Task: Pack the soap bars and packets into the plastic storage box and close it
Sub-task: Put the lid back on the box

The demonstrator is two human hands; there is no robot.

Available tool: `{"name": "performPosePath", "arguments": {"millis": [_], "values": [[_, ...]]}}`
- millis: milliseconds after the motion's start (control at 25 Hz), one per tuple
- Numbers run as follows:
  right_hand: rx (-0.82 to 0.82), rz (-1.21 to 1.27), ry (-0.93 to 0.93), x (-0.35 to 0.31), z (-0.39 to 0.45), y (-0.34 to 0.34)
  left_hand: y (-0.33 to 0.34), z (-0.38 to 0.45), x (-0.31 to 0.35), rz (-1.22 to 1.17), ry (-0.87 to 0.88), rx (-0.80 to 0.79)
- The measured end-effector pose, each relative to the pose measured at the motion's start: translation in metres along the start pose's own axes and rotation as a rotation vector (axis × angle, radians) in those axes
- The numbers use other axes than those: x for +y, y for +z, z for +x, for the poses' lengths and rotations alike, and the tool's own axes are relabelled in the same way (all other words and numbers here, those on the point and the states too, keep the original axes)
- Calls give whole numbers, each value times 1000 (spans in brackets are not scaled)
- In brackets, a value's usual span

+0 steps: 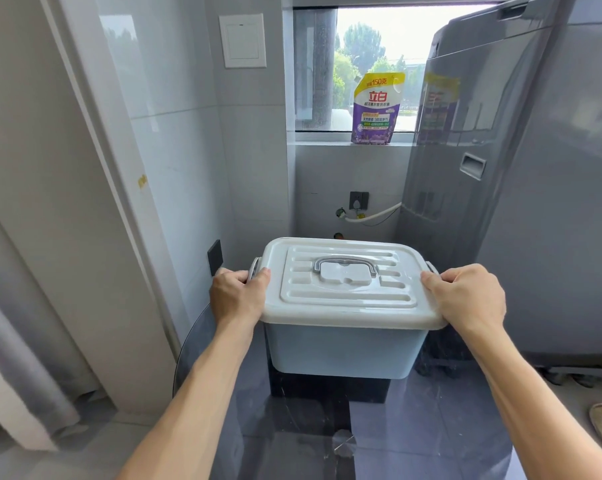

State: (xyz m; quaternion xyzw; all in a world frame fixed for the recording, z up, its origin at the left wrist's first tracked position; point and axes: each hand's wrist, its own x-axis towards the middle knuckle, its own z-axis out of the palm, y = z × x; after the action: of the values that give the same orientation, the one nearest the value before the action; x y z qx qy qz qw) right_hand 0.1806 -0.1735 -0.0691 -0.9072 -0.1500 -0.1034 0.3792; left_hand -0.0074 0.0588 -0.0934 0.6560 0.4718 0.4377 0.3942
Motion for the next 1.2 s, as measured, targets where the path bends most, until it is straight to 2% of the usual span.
{"name": "performPosePath", "arguments": {"millis": [160,280,400,480,560,680,760,840,880,960,1000,1080,1200], "values": [[10,-16,2,1,3,2,1,2,2,76,64,3],[-5,6,38,6,6,8,2,2,1,41,13,-55],[-204,395,145,9,5,13,6,6,6,-170,-162,-213],[-300,564,174,9,5,13,9,11,9,-170,-174,-250],[-304,549,136,13,10,15,11,18,11,-94,-101,-249],[-272,466,96,18,17,22,12,26,12,230,108,-221],[-264,405,85,16,19,23,12,26,15,317,186,-228],[-257,449,113,10,17,21,12,20,16,178,96,-235],[-236,526,155,8,12,19,10,14,15,8,3,-245],[-205,741,305,8,-9,17,1,-4,5,-341,-167,-336],[-210,839,365,11,-25,19,-6,-15,-3,-428,-237,-411],[-221,966,356,16,-60,28,-14,-31,-17,-507,-325,-536],[-225,1039,247,20,-84,35,-11,-40,-31,-570,-364,-591]]}}
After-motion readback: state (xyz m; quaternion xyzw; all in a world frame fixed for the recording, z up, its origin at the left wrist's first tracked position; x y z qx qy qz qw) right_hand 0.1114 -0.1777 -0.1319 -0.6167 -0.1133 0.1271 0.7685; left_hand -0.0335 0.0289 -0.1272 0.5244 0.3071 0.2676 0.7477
